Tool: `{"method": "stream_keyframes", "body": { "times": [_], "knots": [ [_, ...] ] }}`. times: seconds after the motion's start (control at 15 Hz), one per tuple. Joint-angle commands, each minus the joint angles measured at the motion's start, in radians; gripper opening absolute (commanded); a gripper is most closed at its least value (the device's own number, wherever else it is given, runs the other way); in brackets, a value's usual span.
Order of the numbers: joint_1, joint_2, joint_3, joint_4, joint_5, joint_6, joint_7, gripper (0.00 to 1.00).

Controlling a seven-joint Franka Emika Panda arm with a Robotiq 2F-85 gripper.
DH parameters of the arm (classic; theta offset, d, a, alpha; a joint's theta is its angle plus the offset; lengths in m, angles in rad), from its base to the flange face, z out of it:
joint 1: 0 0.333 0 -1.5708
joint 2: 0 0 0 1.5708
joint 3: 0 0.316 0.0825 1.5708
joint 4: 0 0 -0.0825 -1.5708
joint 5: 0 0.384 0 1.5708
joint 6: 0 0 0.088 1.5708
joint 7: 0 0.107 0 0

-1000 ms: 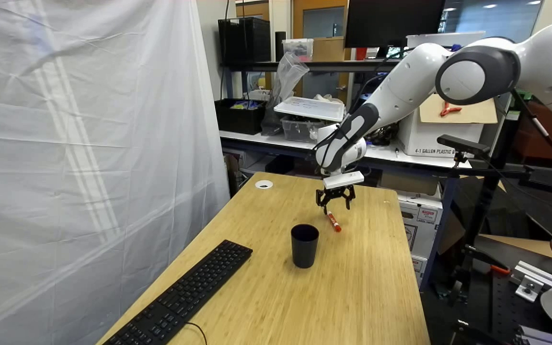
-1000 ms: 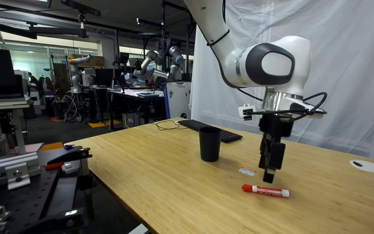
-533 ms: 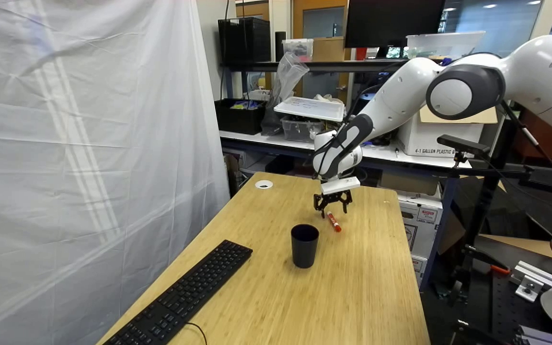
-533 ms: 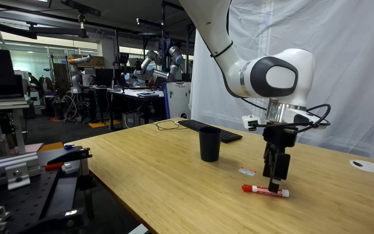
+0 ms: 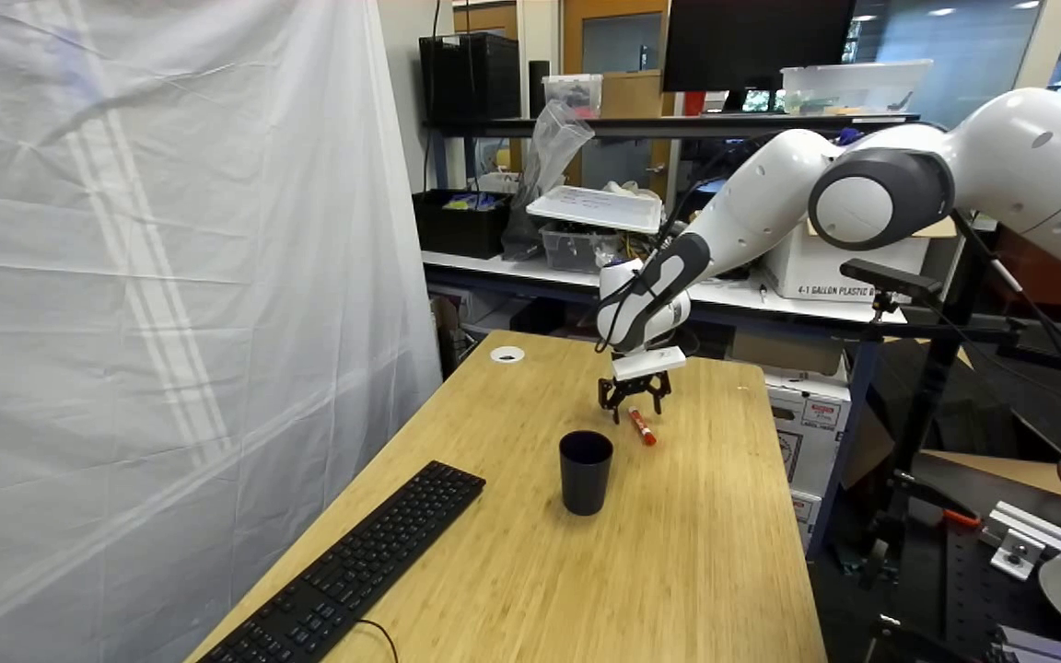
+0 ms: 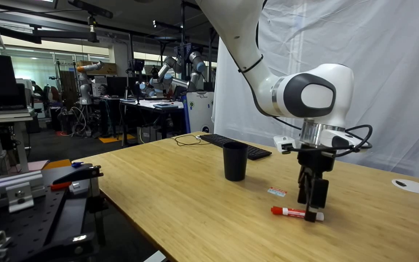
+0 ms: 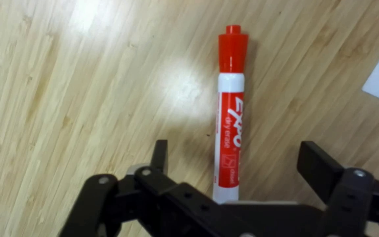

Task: Put the marker in the cup

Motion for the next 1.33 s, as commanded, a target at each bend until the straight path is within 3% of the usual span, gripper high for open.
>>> {"method": "stream_keyframes", "body": {
  "times": [0.0, 0.13, 0.2, 0.27, 0.93, 1.27],
  "knots": [
    [-0.012, 0.025, 0.006, 0.042, 0.006, -0.009, -0.007, 1.00],
    [-0.012, 0.034, 0.007, 0.052, 0.006, -0.010, -0.007, 1.00],
    [-0.013, 0.040, 0.011, 0.055, 0.011, -0.007, -0.006, 0.75],
    [-0.013, 0.042, 0.011, 0.059, 0.011, -0.008, -0.007, 0.74],
    [-0.017, 0.044, 0.029, 0.074, 0.019, -0.001, -0.012, 0.01],
    [-0.017, 0.030, 0.028, 0.063, 0.019, 0.000, -0.012, 0.05]
  ]
}}
